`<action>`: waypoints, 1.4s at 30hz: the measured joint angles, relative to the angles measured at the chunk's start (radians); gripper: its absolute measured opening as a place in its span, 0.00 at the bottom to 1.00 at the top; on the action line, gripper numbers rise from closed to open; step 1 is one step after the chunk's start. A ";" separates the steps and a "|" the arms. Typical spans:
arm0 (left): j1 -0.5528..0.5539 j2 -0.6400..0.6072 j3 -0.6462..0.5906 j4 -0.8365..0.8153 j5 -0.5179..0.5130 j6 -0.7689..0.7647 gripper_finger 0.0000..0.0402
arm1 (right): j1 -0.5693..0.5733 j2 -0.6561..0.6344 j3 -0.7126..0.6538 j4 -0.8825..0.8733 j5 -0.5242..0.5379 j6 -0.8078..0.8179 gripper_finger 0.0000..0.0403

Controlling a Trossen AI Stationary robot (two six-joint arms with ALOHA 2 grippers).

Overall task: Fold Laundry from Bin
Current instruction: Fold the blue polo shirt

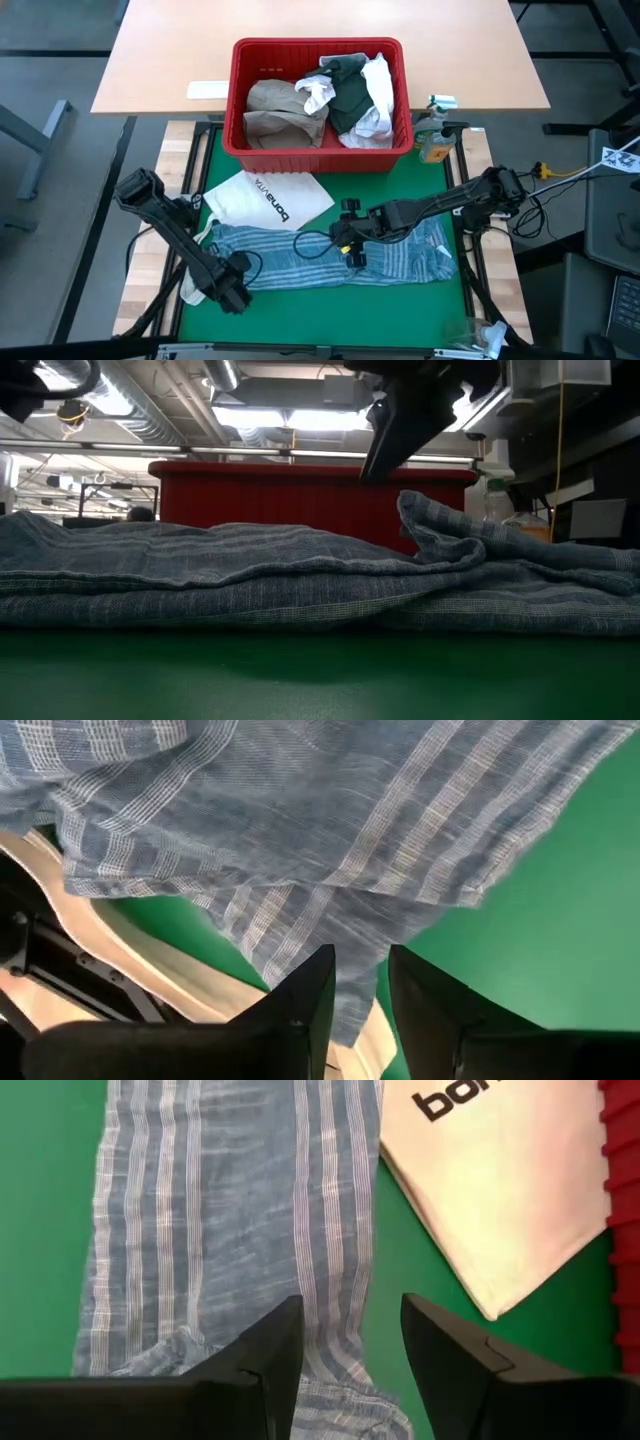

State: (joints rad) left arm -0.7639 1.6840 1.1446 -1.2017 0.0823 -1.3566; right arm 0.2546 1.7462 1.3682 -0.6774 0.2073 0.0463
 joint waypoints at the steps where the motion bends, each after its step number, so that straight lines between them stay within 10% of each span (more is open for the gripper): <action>1: 0.001 0.000 -0.006 0.008 0.001 0.002 0.25 | 0.000 0.000 0.000 -0.001 -0.002 0.000 0.42; 19: -0.036 0.000 -0.018 0.233 -0.191 0.339 0.58 | 0.000 0.000 0.000 -0.003 -0.023 0.000 0.42; 42: -0.063 0.024 -0.241 0.400 -0.162 0.346 0.56 | 0.000 0.000 0.000 -0.002 -0.067 0.000 0.42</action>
State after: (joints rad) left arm -0.8272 1.7077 0.9032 -0.8019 -0.0793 -1.0101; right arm 0.2546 1.7462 1.3678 -0.6796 0.1402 0.0467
